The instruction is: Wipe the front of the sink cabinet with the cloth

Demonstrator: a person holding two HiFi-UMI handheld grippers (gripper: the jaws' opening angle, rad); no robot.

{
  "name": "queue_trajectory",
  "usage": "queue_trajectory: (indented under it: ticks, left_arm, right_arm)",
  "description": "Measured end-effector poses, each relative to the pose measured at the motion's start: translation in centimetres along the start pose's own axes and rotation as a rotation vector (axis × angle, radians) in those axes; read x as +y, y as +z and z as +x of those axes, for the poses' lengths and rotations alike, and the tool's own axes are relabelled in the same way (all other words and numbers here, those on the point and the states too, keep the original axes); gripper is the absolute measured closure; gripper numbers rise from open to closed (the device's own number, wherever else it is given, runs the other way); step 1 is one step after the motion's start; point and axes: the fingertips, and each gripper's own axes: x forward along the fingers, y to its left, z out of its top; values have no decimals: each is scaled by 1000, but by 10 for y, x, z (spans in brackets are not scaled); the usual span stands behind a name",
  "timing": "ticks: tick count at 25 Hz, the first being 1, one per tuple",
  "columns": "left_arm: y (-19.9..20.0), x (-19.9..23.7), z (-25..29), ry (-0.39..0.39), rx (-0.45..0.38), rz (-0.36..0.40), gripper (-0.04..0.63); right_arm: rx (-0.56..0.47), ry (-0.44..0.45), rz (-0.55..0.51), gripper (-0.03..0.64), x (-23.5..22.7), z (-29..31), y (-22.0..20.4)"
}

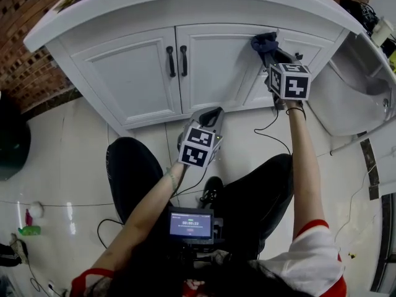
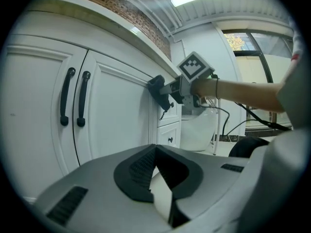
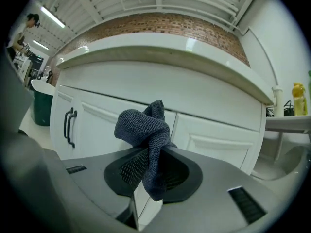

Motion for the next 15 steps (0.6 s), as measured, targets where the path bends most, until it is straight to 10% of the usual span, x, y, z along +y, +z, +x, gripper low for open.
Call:
queue_trajectory:
  ticks: [7,15]
  left_arm:
    - [1,6,1,13,-2,-5,562]
    - [-9,9,0,17,16,-13,563]
  right_arm:
    - [-75,-32,-54,529,-9,-5,41]
    - [36,-17,-39,529,11,13,-29]
